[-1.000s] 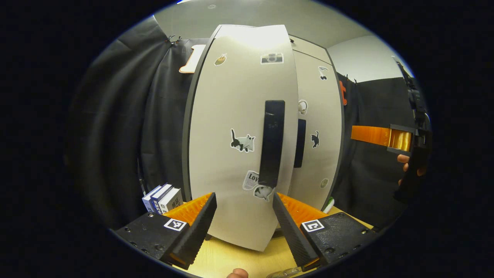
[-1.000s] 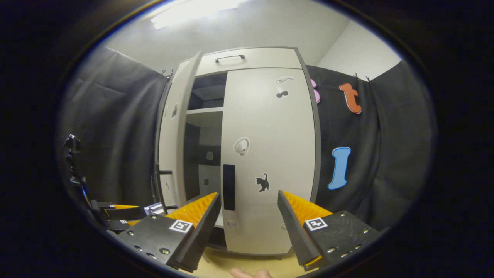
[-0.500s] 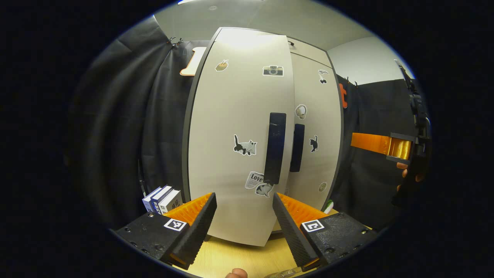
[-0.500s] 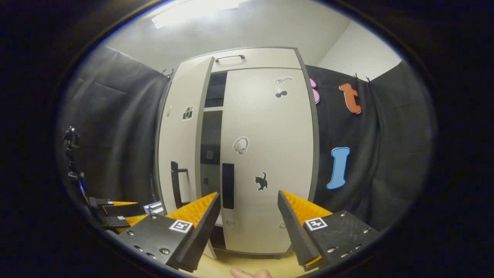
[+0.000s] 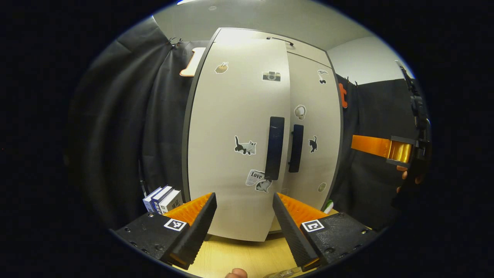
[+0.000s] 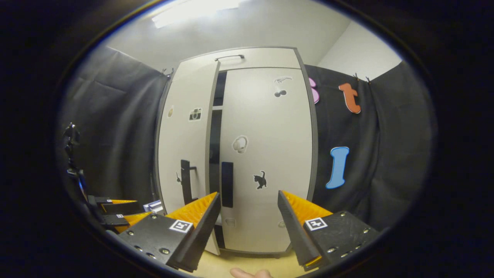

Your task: Grasp the bottle in the cabinet with the left hand and place it on the coaster, then close the right door with the right hand and the left door with the left hand.

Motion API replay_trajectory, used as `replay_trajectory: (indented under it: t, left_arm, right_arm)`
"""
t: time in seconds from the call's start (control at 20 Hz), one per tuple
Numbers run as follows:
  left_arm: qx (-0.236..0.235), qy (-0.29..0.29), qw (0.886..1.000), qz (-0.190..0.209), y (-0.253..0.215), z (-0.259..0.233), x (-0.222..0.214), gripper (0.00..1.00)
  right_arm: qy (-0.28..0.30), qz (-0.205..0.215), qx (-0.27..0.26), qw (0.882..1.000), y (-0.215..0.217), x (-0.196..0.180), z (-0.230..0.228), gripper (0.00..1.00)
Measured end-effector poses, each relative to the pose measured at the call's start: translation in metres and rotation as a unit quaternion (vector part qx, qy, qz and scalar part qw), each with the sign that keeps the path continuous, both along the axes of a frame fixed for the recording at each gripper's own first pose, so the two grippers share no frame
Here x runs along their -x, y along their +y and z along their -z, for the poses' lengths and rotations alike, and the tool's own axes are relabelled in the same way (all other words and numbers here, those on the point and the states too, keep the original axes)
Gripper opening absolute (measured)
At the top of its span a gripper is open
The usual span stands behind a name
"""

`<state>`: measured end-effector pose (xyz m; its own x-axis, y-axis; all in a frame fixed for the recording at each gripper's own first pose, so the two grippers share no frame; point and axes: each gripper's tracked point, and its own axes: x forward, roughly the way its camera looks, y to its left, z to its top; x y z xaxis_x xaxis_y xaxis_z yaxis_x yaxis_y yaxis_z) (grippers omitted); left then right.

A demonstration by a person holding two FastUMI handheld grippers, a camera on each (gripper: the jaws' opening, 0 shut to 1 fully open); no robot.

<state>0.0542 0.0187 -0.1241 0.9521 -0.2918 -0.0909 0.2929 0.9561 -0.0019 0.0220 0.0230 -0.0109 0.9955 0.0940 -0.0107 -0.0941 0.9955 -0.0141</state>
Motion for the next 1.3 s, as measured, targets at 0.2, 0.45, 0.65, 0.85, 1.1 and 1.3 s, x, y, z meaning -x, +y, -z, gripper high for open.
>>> replay_trajectory:
  t: [0.2, 0.45, 0.65, 0.85, 1.1, 1.3]
  left_arm:
    - [0.004, -0.003, 1.000, -0.003, 0.000, -0.004, 0.000, 0.93]
    - [0.006, -0.005, 1.000, -0.013, 0.001, -0.010, 0.000, 0.93]
    - [0.005, -0.015, 1.000, -0.021, 0.000, -0.021, 0.000, 0.93]
    - [0.009, -0.028, 0.999, -0.025, -0.002, -0.036, 0.002, 0.93]
    - [0.012, -0.041, 0.999, -0.031, -0.005, -0.054, 0.004, 0.92]
    - [0.010, -0.052, 0.998, -0.036, -0.010, -0.071, 0.007, 0.93]
  right_arm:
    - [0.000, 0.002, 0.001, 1.000, -0.003, 0.001, 0.001, 0.90]
    - [0.000, 0.006, 0.000, 1.000, -0.007, 0.003, 0.001, 0.90]
    - [-0.002, 0.008, 0.004, 1.000, -0.010, 0.004, 0.001, 0.90]
    - [-0.005, 0.006, 0.004, 1.000, -0.009, 0.004, -0.001, 0.90]
    - [-0.008, 0.004, 0.003, 1.000, -0.010, 0.007, -0.003, 0.90]
    - [-0.016, 0.008, 0.004, 1.000, -0.016, 0.010, -0.007, 0.90]
